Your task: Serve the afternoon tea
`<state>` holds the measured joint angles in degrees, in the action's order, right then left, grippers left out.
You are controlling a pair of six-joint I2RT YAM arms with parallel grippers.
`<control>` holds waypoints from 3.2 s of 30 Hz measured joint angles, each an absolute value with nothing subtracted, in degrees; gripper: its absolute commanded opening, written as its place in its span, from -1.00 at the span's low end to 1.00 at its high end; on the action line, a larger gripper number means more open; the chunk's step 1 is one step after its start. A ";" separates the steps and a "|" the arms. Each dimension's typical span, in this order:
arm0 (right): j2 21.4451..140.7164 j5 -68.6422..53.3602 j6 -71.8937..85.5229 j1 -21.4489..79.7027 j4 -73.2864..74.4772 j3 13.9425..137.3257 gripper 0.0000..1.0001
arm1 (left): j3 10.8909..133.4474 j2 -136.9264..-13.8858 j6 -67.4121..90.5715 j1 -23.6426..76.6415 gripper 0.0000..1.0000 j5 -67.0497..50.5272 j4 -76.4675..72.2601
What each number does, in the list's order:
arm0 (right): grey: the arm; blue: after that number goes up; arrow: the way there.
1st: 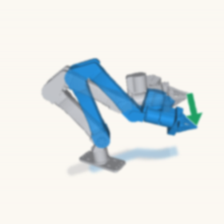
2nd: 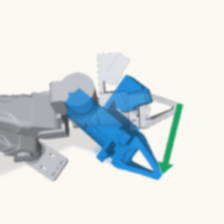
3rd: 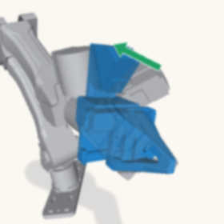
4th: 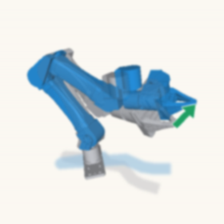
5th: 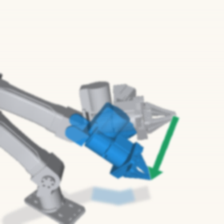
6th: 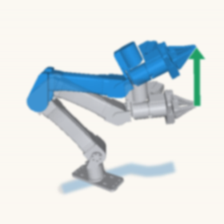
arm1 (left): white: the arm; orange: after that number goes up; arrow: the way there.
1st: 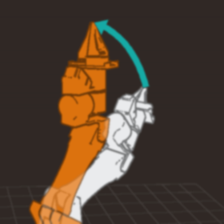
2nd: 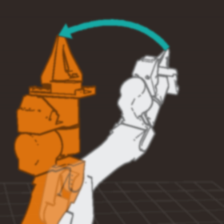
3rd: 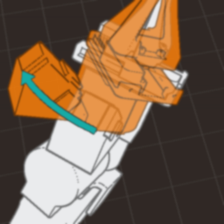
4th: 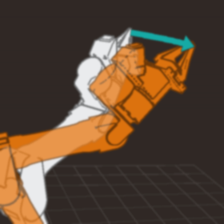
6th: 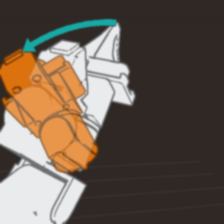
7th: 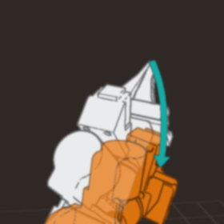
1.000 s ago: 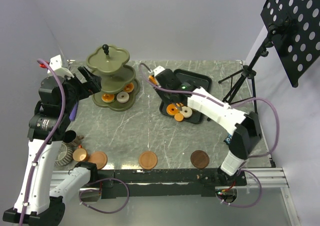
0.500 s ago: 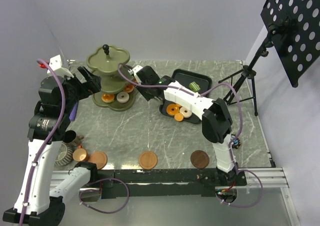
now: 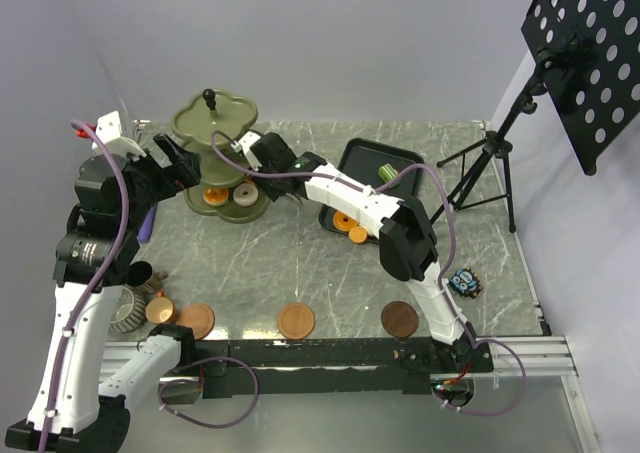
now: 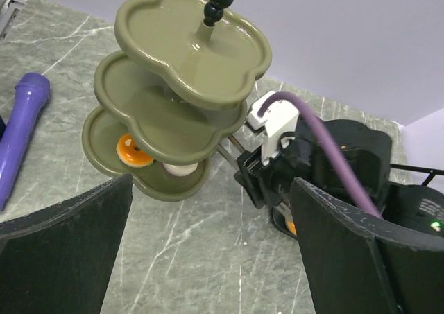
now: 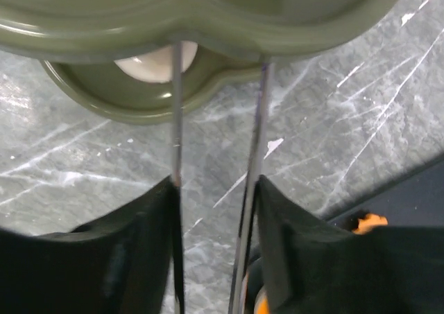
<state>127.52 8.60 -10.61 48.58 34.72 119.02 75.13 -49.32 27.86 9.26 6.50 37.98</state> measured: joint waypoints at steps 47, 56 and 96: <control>84.23 21.82 6.17 50.00 47.97 74.11 0.28 | 75.13 -49.39 27.92 9.43 0.99 6.68 37.82; 80.47 21.82 10.90 50.00 55.22 70.32 0.32 | 75.13 -49.63 28.12 9.91 0.99 6.00 37.56; 90.21 24.49 8.01 48.86 51.90 71.75 0.25 | 75.13 -49.58 28.12 11.25 0.99 5.91 37.60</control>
<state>90.21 24.49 8.01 48.86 51.90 71.75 75.13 -49.58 28.12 11.25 5.91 37.60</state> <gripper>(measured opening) 0.623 0.995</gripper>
